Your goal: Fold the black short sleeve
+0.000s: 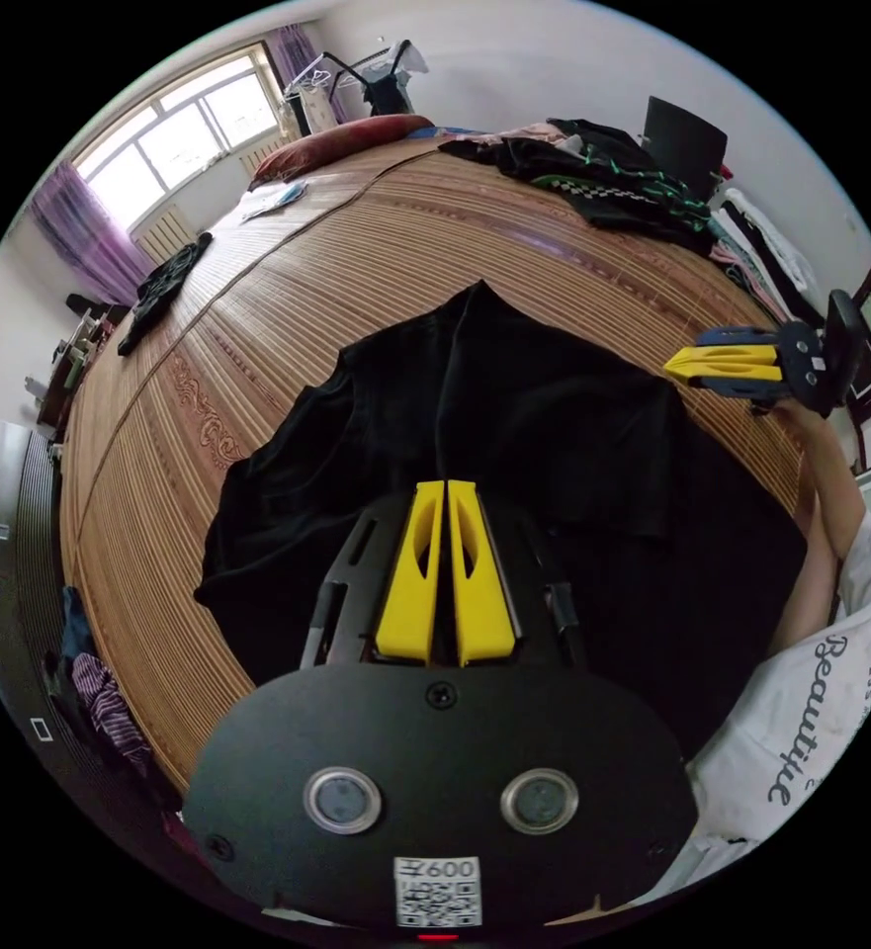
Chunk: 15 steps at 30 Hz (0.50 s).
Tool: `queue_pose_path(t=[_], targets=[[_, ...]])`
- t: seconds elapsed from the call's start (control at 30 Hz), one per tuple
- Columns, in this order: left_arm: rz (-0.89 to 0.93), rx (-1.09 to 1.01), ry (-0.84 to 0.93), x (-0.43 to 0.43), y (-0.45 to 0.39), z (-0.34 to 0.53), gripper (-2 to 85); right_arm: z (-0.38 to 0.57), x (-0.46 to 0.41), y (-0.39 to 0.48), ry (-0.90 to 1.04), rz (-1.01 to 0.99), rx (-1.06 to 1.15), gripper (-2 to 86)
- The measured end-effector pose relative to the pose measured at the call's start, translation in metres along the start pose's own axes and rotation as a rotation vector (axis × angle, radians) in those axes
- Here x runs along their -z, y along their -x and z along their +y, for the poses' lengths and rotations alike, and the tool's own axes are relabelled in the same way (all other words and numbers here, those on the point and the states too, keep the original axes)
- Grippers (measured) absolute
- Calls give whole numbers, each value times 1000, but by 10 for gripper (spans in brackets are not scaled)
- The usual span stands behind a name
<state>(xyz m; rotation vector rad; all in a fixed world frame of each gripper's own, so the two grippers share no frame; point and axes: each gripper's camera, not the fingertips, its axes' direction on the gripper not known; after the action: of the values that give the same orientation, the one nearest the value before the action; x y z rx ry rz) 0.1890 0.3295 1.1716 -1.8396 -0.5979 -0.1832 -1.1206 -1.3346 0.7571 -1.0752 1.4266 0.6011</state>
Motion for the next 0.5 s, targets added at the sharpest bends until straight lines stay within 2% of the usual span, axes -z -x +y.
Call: queue_pose_path(t=[0.2, 0.33, 0.5], targets=[[1, 61, 41, 3, 7, 13, 15, -2, 0, 14, 19, 8, -2, -8], [82, 118, 65, -5, 17, 16, 19, -3, -1, 24, 43, 12, -2, -8], [6, 111, 135, -20, 4, 23, 39, -2, 5, 26, 33, 10, -62, -8]])
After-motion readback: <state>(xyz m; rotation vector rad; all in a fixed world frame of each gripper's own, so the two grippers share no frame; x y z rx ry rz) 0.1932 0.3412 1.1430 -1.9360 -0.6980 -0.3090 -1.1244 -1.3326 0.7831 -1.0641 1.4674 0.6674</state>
